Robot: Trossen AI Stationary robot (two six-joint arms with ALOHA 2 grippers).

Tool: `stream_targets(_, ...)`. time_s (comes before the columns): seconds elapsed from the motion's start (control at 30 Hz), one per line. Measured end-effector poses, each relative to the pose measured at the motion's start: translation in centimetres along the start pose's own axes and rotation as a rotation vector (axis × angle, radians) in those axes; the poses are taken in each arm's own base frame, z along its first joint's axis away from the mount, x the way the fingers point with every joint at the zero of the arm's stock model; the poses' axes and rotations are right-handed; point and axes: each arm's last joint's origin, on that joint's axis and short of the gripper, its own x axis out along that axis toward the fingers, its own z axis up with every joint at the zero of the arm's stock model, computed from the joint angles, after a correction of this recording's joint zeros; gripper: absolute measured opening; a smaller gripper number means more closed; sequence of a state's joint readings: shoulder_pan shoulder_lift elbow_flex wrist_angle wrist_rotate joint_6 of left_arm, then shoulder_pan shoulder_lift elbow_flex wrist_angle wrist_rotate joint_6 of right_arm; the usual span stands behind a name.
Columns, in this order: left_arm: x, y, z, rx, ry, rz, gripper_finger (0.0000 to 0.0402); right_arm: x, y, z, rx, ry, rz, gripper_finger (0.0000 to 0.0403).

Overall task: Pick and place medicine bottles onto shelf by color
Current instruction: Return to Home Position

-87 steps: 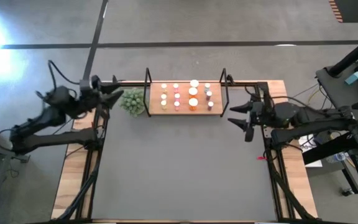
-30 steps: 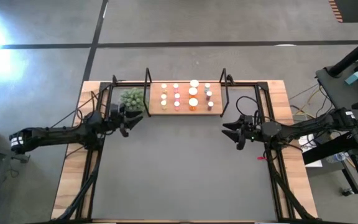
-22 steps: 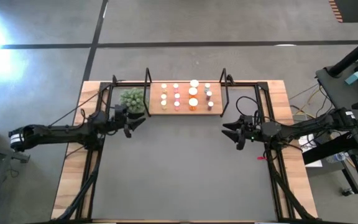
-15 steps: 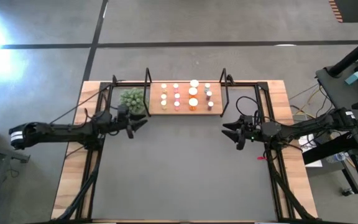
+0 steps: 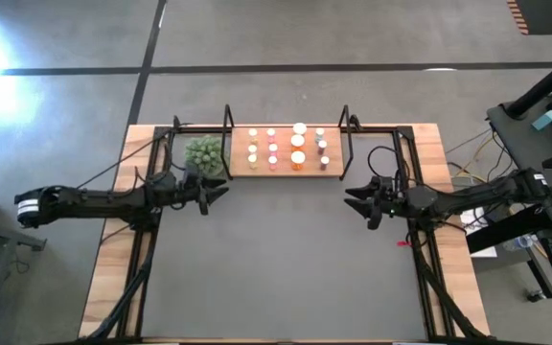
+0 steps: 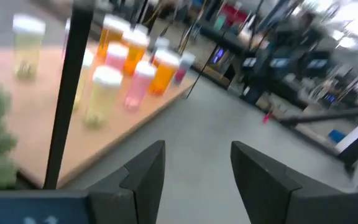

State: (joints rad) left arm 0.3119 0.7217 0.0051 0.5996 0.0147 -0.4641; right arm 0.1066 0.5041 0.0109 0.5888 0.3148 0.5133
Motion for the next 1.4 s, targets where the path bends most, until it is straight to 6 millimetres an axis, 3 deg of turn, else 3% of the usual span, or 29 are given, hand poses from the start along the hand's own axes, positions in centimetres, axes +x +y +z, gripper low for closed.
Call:
stream_targets(0.6, -3.8, -2.0, 3.9, 0.007, -0.399, -0.2, 0.0167, -4.2, 1.1, 4.7, 0.153, -0.41, 0.228, 0.0206)
stream_targets(1.03, -5.5, -2.5, 4.8, 0.009, -0.535, -0.268, 0.0167, -5.2, 1.1, 5.4, 0.182, -0.489, 0.272, 0.0206)
stream_targets(1.4, -5.4, -2.5, 4.8, 0.009, -0.527, -0.263, 0.0167, -5.0, 1.1, 5.3, 0.175, -0.472, 0.262, 0.0206)
